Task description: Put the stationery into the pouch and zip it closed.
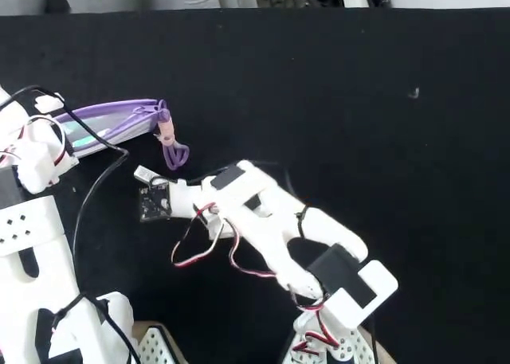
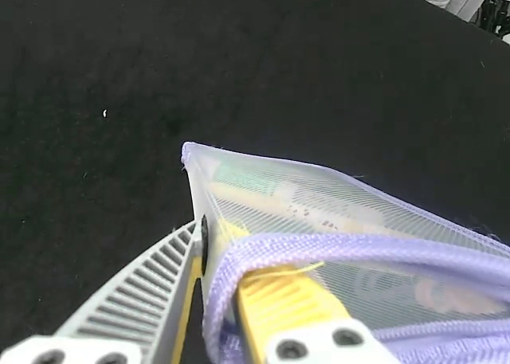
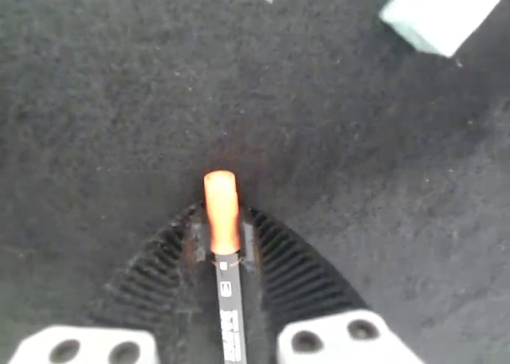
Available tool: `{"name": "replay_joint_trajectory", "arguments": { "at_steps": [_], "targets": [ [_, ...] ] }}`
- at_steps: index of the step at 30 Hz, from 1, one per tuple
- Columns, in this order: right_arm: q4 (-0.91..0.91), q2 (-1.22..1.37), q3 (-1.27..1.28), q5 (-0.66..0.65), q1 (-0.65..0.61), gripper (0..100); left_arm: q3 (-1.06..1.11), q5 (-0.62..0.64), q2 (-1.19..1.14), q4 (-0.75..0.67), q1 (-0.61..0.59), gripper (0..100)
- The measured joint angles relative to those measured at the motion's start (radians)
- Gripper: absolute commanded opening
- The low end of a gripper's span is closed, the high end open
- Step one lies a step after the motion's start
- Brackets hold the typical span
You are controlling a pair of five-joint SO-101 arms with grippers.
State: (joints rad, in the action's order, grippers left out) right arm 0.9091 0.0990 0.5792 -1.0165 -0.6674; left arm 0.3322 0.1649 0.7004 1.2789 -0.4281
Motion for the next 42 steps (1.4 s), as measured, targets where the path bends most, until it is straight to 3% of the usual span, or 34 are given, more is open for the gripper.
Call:
{"name": "replay_joint_trajectory", "arguments": {
  "at_steps": [10,15,20,33,42],
  "targets": [
    [0.048,-0.219,-0.032,0.000,0.273,1.1,-0.026,0.020,-0.002,0.023,0.000,3],
    [0.048,-0.356,-0.032,0.000,0.350,1.1,-0.041,0.025,-0.002,0.043,0.089,3],
    [-0.006,-0.517,-0.032,0.020,0.354,1.1,-0.041,0.029,-0.002,0.046,0.184,3],
    [-0.351,-0.864,-0.032,0.385,0.354,1.1,-0.041,0.061,-0.002,0.058,0.255,3],
    [-0.476,-0.950,-0.032,0.542,0.195,1.1,-0.028,0.064,-0.002,0.058,0.265,3]
  ]
}}
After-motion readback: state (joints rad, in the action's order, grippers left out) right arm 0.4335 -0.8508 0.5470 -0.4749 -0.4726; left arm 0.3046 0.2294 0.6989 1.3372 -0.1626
